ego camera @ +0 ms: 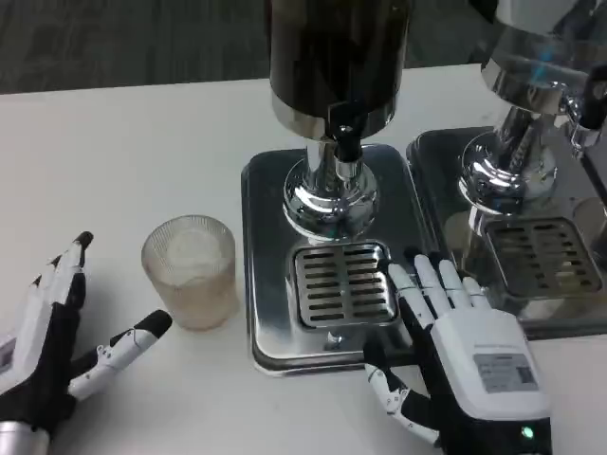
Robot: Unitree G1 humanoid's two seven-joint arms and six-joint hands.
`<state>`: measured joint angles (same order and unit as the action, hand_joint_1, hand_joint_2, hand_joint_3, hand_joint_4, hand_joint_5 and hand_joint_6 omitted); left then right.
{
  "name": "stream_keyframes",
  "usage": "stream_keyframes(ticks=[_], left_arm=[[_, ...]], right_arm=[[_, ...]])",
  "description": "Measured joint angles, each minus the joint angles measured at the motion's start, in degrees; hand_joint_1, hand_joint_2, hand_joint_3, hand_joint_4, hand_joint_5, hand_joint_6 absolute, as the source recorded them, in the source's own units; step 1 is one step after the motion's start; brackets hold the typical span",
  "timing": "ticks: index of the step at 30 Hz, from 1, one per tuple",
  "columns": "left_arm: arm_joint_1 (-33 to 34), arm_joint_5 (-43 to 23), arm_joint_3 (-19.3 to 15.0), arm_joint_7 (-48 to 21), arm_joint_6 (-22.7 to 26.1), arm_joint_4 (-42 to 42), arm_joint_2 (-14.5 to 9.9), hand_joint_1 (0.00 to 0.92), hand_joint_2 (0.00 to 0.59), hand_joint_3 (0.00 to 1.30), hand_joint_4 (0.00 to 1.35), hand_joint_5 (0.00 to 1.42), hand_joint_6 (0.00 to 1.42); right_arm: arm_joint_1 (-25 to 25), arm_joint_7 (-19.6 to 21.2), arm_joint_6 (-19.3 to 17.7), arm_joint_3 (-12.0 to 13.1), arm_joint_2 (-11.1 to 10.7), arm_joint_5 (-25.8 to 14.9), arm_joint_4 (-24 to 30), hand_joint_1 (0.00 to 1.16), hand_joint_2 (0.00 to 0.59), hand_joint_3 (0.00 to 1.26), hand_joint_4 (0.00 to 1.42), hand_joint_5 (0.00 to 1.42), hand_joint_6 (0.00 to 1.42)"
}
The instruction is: Grasp the cup under the faucet to collect the drink, then remove the cup.
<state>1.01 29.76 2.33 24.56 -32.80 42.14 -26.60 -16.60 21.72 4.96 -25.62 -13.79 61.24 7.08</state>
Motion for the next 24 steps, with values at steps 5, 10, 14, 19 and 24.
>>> stream_keyframes(ticks=[5, 10, 14, 19, 24], left_arm=[[2.9, 0.0, 1.7, 0.1, -1.2, 3.4, 0.0, 0.0, 0.0, 0.0, 0.0, 0.0, 0.0], [5.7, 0.0, 3.3, 1.0, -2.1, 6.9, 1.0, 0.0, 0.0, 0.0, 0.0, 0.0, 0.0], [7.3, 0.1, 4.5, 2.1, -2.3, 10.2, 1.9, 0.0, 0.0, 0.0, 0.0, 0.0, 0.0], [10.2, 0.2, 5.9, 2.8, -2.3, 13.3, 2.3, 0.005, 0.0, 0.0, 0.0, 0.0, 0.0], [12.4, 0.2, 7.1, 3.9, -2.5, 15.7, 3.0, 0.042, 0.0, 0.0, 0.0, 0.0, 0.0]], right_arm=[[0.0, 0.0, 0.1, -0.1, 0.0, 0.0, 0.0, 0.44, 0.473, 0.18, 0.05, 0.0, 0.07], [0.0, -0.2, 0.2, 0.0, -0.2, -0.1, 0.0, 0.46, 0.463, 0.22, 0.1, 0.0, 0.11], [0.1, -0.8, 0.3, 0.0, -0.3, -0.2, 0.0, 0.47, 0.462, 0.24, 0.12, 0.0, 0.12], [0.1, -1.0, 0.3, 0.1, -0.4, -0.2, 0.1, 0.47, 0.463, 0.24, 0.12, 0.0, 0.13], [0.0, -1.2, 0.4, 0.1, -0.4, -0.2, 0.2, 0.48, 0.46, 0.26, 0.12, 0.0, 0.13]])
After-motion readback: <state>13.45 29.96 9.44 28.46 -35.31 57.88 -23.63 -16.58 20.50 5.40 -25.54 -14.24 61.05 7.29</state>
